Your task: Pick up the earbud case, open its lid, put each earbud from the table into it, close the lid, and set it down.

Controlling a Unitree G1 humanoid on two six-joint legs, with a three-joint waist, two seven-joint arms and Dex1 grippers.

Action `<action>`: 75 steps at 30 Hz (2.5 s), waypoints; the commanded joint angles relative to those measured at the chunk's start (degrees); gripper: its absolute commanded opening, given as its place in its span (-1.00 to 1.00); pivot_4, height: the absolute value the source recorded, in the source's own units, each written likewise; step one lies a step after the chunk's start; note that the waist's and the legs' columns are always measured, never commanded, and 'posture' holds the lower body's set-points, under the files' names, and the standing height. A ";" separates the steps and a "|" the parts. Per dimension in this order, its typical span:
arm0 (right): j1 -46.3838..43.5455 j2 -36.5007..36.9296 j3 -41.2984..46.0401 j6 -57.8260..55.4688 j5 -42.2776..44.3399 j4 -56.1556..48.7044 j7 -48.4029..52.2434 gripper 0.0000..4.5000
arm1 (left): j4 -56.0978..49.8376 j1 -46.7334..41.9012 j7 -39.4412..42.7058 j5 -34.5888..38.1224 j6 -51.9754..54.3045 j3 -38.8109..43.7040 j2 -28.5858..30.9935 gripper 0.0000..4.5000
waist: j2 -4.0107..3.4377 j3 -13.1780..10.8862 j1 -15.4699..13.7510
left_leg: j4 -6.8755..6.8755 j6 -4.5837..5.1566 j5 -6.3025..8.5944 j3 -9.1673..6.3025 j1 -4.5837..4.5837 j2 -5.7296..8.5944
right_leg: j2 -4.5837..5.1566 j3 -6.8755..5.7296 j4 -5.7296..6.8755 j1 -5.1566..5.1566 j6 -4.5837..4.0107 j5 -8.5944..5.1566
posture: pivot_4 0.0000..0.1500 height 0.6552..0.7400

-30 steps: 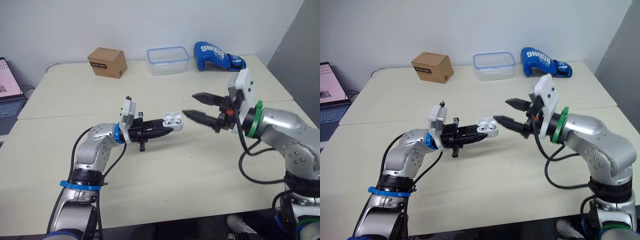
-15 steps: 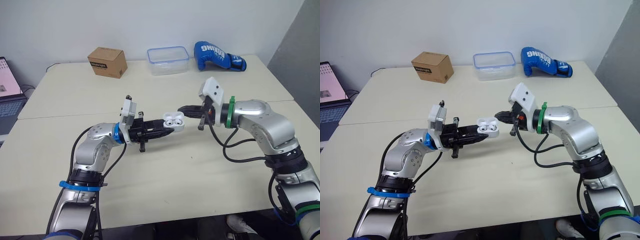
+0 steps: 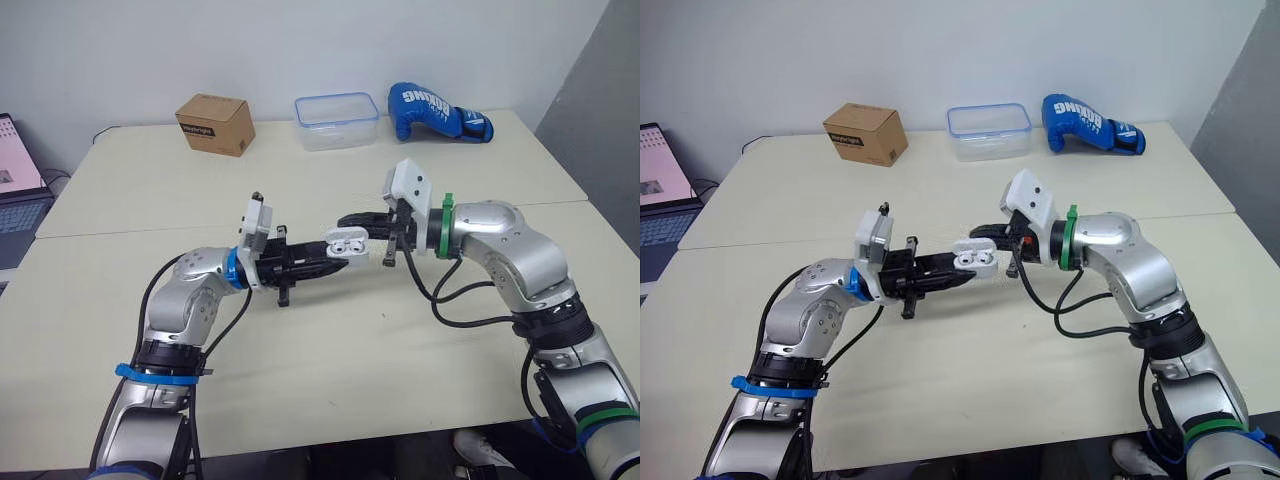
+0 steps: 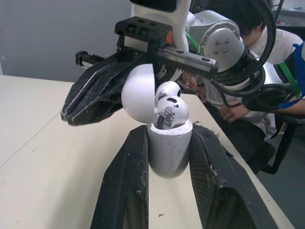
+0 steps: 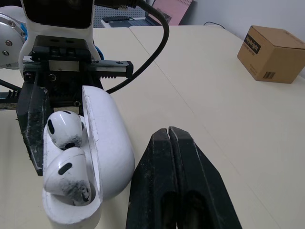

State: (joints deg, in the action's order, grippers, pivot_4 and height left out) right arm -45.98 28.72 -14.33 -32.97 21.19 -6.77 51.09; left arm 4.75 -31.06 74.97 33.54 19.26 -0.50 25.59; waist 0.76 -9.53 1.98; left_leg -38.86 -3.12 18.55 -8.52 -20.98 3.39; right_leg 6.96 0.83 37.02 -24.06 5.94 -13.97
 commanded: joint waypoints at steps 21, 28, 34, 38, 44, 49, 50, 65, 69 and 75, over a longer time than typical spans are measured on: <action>4.93 2.93 3.01 4.98 -0.74 -8.16 2.67 -0.99 | -1.44 -1.30 -3.20 1.75 3.15 2.46 0.48 -0.63 | 0.00 0.00 -0.08 | 0.00 0.00 0.00 0.02 0.00 0.00 | 0.00 0.01 0.00 0.00 0.00 0.00 | 1.00 0.78; 3.31 1.18 2.66 7.03 -3.16 -7.41 0.91 -0.99 | -1.80 -1.01 -2.55 1.48 3.10 1.92 0.71 -0.63 | 0.00 0.00 -0.08 | 0.00 0.00 0.00 0.02 0.00 0.00 | 0.00 0.01 0.00 0.00 0.00 0.00 | 1.00 0.78; 2.93 -0.30 0.92 7.29 -5.07 -7.47 0.72 -0.99 | -1.95 -1.03 -2.22 1.45 3.28 1.72 0.84 -0.63 | 0.00 0.00 -0.08 | 0.00 0.00 0.00 0.02 0.00 0.00 | 0.00 0.00 0.01 0.00 0.00 0.00 | 1.00 0.78; 3.12 -0.23 -0.25 8.16 -6.14 -8.12 2.19 -0.99 | -2.03 -1.07 -2.32 1.41 3.57 1.83 0.73 -0.63 | 0.00 0.00 -0.07 | 0.00 0.00 0.00 0.02 0.00 0.01 | 0.00 0.01 0.00 0.00 0.00 0.00 | 1.00 0.78; 5.78 2.32 -2.14 9.55 -7.36 -11.06 4.91 -0.99 | -2.19 -1.13 -2.77 1.35 3.94 2.00 0.68 -0.63 | 0.00 0.00 -0.08 | 0.00 0.00 0.00 0.02 0.00 0.01 | 0.00 0.00 -0.01 0.00 0.00 0.00 | 1.00 0.78; 6.94 4.08 -3.14 13.17 -9.63 -11.72 6.22 -0.99 | -2.27 -1.20 -3.43 1.38 4.72 2.14 0.69 -0.63 | 0.00 0.00 -0.08 | 0.00 0.00 0.00 0.02 0.00 0.00 | 0.00 0.01 0.01 0.00 0.00 0.00 | 1.00 0.78; 6.97 4.29 -3.19 13.75 -10.10 -11.61 6.30 -0.99 | -2.29 -1.21 -3.35 1.38 4.72 2.16 0.68 -0.63 | 0.00 0.00 -0.08 | 0.00 0.00 0.00 0.04 0.00 0.00 | 0.00 0.02 0.00 0.00 0.00 0.00 | 1.00 0.78; 3.98 12.30 13.51 0.96 4.35 -5.88 12.24 -0.99 | -2.99 -2.38 -11.06 0.64 15.97 0.39 2.60 -0.63 | 0.01 -0.01 -0.27 | 0.00 0.01 0.00 0.00 -0.01 0.01 | 0.00 -0.01 -0.03 0.03 0.00 0.00 | 1.00 0.78; 6.20 15.66 14.58 -0.57 6.02 -7.17 13.91 -0.99 | -2.47 -4.47 -17.22 1.53 26.01 0.24 2.36 -0.63 | 0.02 -0.01 -0.18 | 0.01 0.01 0.01 0.03 0.00 0.01 | 0.00 0.00 -0.01 0.02 0.00 0.00 | 1.00 0.78; 10.78 19.08 13.69 0.42 4.88 -9.00 15.17 -0.99 | 1.83 -10.18 -25.12 1.34 40.76 -1.37 0.08 -0.63 | 0.03 -0.02 -0.19 | -0.01 0.01 0.00 0.05 0.00 0.02 | 0.00 0.01 0.02 0.02 0.01 0.00 | 1.00 0.78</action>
State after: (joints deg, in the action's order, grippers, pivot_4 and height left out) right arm -35.27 46.80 -1.36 -33.87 25.97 -13.56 65.55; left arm 6.54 -39.59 50.68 33.90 57.23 -1.48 26.29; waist 0.79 -9.55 1.79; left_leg -38.87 -3.11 18.55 -8.48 -20.98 3.41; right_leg 6.97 0.83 37.03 -24.03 5.95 -13.97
